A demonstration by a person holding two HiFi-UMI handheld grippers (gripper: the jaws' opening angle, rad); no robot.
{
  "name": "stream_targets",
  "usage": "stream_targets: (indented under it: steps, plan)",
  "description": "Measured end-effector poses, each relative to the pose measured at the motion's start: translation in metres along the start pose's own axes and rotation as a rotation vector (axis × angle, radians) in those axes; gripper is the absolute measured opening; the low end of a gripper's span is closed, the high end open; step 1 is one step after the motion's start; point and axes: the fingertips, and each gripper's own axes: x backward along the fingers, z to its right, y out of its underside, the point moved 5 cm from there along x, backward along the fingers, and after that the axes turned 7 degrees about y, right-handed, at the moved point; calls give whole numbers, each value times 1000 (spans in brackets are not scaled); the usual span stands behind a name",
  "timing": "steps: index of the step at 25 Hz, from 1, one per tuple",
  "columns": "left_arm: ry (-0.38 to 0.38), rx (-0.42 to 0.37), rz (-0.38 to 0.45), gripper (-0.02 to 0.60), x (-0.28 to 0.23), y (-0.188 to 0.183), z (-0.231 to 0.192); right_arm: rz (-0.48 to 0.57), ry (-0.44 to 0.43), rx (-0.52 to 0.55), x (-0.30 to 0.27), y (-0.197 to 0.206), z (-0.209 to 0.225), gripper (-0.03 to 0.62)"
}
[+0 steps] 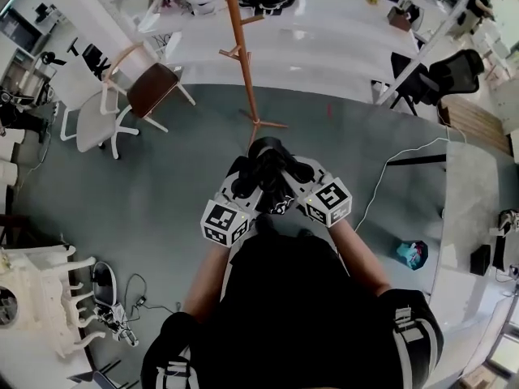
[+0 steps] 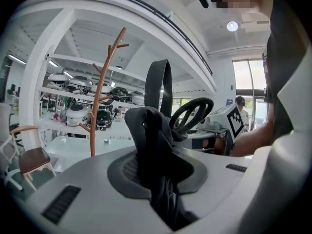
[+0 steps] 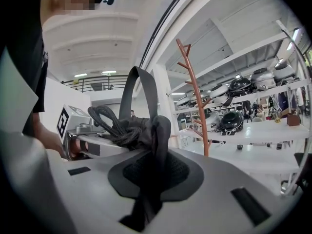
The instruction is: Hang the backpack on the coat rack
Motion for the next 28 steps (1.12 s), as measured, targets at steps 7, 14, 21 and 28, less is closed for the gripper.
stream_targets:
  steps: [7, 14, 21, 28]
  plan:
    - [65, -13, -9, 89, 5, 1, -31, 0, 67, -12, -25, 0, -5, 61]
    - [107, -30, -15, 89, 16, 0, -58, 16, 114, -21, -49, -4, -14, 61]
    - [128, -41, -27, 89, 25, 3, -73, 12, 139, -33, -64, 0, -23, 61]
    - [109, -23, -31, 89, 39, 11, -87, -6, 125, -41, -81, 5, -35, 61]
